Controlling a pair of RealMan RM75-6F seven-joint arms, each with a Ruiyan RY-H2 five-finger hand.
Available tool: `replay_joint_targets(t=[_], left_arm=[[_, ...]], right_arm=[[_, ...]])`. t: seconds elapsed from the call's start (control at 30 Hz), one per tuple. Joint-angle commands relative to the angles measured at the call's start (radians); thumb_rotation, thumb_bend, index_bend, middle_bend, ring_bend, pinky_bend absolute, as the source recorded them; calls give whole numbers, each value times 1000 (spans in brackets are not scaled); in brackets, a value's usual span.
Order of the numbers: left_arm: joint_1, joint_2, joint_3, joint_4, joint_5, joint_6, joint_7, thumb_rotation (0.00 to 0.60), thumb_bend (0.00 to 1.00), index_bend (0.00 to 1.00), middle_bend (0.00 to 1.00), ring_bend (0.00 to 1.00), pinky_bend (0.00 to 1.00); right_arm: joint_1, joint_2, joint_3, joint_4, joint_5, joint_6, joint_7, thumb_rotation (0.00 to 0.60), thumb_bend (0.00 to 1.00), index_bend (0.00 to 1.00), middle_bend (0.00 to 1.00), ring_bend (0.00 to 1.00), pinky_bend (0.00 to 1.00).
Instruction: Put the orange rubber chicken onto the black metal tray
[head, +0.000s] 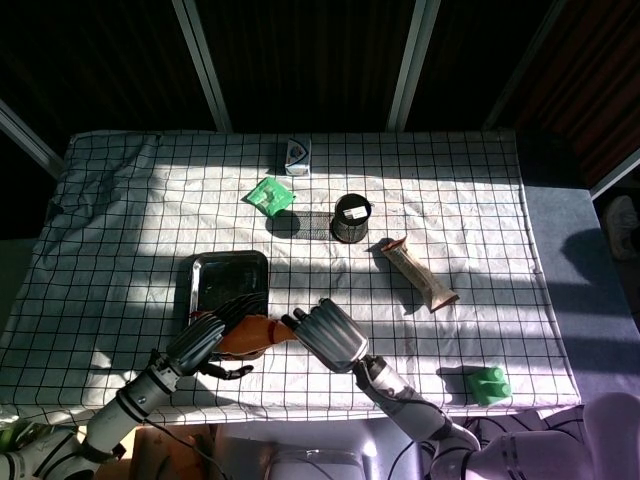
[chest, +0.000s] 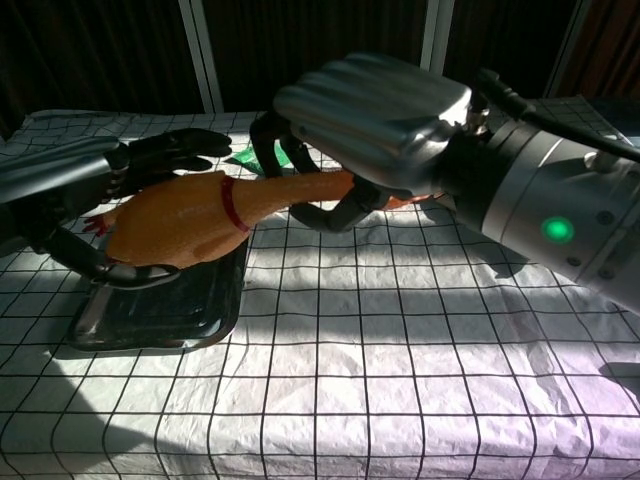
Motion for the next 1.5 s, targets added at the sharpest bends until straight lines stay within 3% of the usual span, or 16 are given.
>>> replay_joint_targets(t=[0.03, 0.13, 0.23, 0.3, 0.4, 0.57, 0.73, 0.83, 0.93, 1.0, 1.07, 1.1, 1.17, 1.4, 1.43, 1.5], left_arm=[[-10, -8, -3, 12, -14, -18, 14, 600, 246, 0, 0, 0, 156], [-12, -16, -10, 16, -42, -32, 58, 600, 246, 1, 14, 23, 283], [-2, -32, -22, 9, -75, -24, 86, 600, 300, 154, 250, 240, 523], [7, -44, -30, 10, -93, -11, 107, 600, 424, 340, 451, 411, 703], [25, -71, -52, 6, -136, 16, 149, 600, 753, 605, 755, 703, 952], [50, -121, -82, 11, -169, 73, 215, 600, 857, 725, 934, 883, 1000], [53, -141, -87, 30, -142, 104, 232, 600, 855, 758, 979, 930, 1000], [46, -133, -80, 20, -141, 81, 233, 600, 750, 753, 949, 881, 998], [33, -125, -60, 51, -90, 75, 233, 600, 550, 566, 738, 594, 855], [21, -108, -44, 49, -77, 47, 199, 600, 445, 252, 387, 290, 585], [8, -83, -33, 36, -81, 10, 189, 600, 382, 63, 136, 77, 335], [1, -71, -31, 30, -82, -5, 188, 600, 346, 11, 50, 14, 221], [-8, -53, -29, 13, -90, -28, 187, 600, 307, 0, 0, 0, 126], [-21, -19, -26, -33, -111, -66, 220, 600, 278, 0, 0, 0, 126], [-22, -15, -27, -39, -117, -71, 226, 600, 278, 0, 0, 0, 154], [-9, -25, -45, -46, -149, -49, 260, 600, 279, 21, 4, 47, 372]], right_arm=[[4, -7, 2, -12, 10, 5, -9, 600, 660, 944, 662, 792, 870], [5, -6, 2, -21, 19, 12, -13, 600, 660, 945, 662, 792, 870], [5, -1, 0, -27, 25, 18, -12, 600, 659, 945, 662, 792, 870], [4, 5, -3, -31, 24, 21, -4, 600, 659, 944, 662, 792, 870], [2, 14, -9, -40, 20, 28, 10, 600, 659, 944, 662, 792, 870], [-5, 35, -20, -50, 16, 40, 29, 600, 659, 944, 662, 793, 870], [-10, 49, -22, -47, 20, 48, 53, 600, 660, 945, 662, 792, 870], [-9, 53, -20, -44, 23, 51, 65, 600, 660, 944, 662, 792, 871], [-9, 56, -19, -48, 22, 55, 70, 600, 660, 944, 662, 792, 870], [-8, 58, -20, -51, 21, 57, 71, 600, 660, 944, 662, 793, 870], [-8, 59, -21, -52, 20, 59, 71, 600, 660, 944, 662, 792, 870], [-8, 60, -21, -52, 20, 60, 70, 600, 660, 944, 662, 792, 870], [-9, 61, -22, -54, 23, 62, 68, 600, 659, 944, 662, 793, 870], [-7, 65, -21, -53, 27, 67, 69, 600, 659, 944, 662, 792, 871], [-7, 66, -21, -53, 26, 68, 70, 600, 660, 944, 662, 792, 870], [-7, 69, -20, -55, 27, 70, 75, 600, 659, 944, 662, 793, 871]])
